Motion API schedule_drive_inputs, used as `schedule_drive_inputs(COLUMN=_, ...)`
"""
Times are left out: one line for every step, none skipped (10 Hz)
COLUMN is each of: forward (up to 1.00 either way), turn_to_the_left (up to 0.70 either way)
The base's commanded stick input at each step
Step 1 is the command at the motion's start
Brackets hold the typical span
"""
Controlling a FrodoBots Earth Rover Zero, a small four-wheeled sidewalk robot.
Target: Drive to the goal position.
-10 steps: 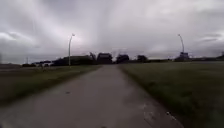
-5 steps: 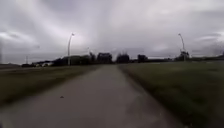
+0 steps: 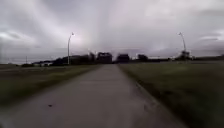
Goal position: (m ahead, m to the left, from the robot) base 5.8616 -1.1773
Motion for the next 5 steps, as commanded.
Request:
schedule_drive_inputs(forward=0.70, turn_to_the_left=0.00)
schedule_drive_inputs(forward=0.70, turn_to_the_left=0.00)
schedule_drive_inputs(forward=0.70, turn_to_the_left=0.00)
schedule_drive_inputs(forward=0.70, turn_to_the_left=0.00)
schedule_drive_inputs(forward=0.70, turn_to_the_left=0.00)
